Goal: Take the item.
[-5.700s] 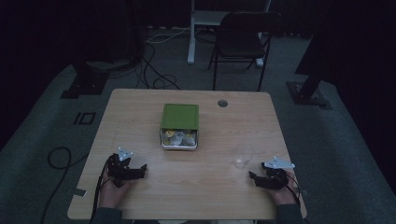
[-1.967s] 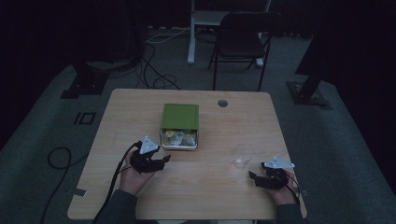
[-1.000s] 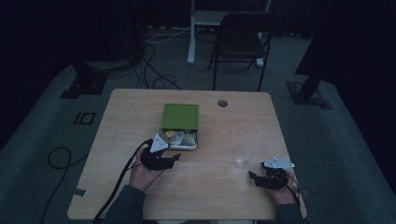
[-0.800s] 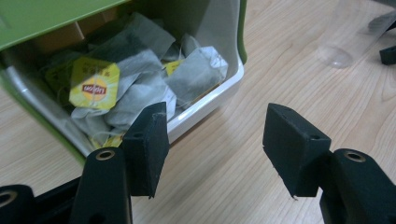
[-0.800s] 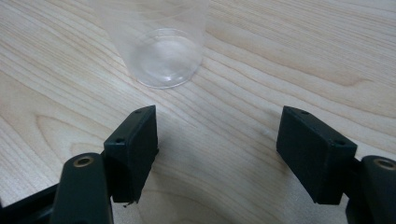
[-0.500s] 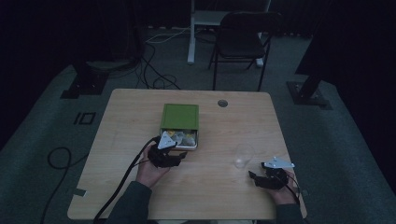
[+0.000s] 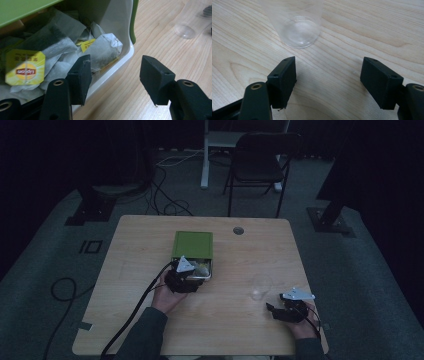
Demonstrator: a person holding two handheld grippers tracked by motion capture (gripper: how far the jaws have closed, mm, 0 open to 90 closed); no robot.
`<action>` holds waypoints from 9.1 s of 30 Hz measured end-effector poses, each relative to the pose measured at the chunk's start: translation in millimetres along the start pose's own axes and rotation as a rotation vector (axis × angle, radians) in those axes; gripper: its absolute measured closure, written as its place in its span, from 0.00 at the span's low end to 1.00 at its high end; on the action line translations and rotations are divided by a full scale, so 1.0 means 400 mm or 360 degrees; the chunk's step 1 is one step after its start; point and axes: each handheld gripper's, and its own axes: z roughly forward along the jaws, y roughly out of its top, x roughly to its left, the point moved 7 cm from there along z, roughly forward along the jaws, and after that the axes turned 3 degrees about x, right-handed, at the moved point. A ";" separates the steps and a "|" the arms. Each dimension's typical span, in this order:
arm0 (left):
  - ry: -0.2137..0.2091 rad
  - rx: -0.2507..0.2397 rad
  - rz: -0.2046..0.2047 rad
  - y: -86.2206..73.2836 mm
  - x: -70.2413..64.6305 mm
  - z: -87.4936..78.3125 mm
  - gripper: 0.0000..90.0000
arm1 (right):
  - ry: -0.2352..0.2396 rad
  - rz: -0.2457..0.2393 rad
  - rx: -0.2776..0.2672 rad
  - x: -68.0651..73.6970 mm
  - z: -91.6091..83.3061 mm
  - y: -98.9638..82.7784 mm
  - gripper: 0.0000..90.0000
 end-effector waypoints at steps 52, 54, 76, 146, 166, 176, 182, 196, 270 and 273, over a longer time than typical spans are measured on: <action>0.0001 0.0000 0.0000 0.042 -0.015 -0.014 0.62 | -0.0004 -0.0001 0.0000 -0.001 0.001 0.001 0.32; -0.0002 0.0000 -0.0013 0.045 -0.013 -0.008 0.61 | -0.0004 0.0000 0.0000 -0.001 0.001 0.001 0.32; -0.0046 0.0129 0.0094 0.027 -0.027 0.050 0.69 | -0.0004 0.0000 -0.0001 -0.001 0.001 0.001 0.32; -0.0161 -0.0023 0.0205 0.106 -0.096 -0.100 0.98 | -0.0010 0.0003 -0.0002 -0.010 0.007 0.007 0.32; -0.0276 -0.0035 0.0286 0.188 -0.182 -0.040 0.98 | -0.0003 -0.0006 -0.0002 -0.021 0.014 0.014 0.31; -0.0280 -0.0049 0.0275 0.214 -0.178 -0.024 0.98 | -0.0003 -0.0005 -0.0001 -0.021 0.014 0.014 0.31; -0.0279 -0.0046 0.0294 0.232 -0.182 -0.018 0.98 | -0.0008 0.0001 0.0001 -0.021 0.012 0.012 0.31; -0.0290 -0.0070 0.0316 0.278 -0.191 -0.006 0.98 | -0.0008 0.0000 0.0000 -0.021 0.012 0.012 0.31; -0.0419 -0.0025 0.0503 0.370 -0.359 0.130 0.98 | -0.0007 -0.0001 0.0001 -0.021 0.012 0.012 0.31; -0.0430 -0.0029 0.0501 0.372 -0.370 0.137 0.98 | -0.0008 0.0002 0.0002 -0.021 0.011 0.011 0.31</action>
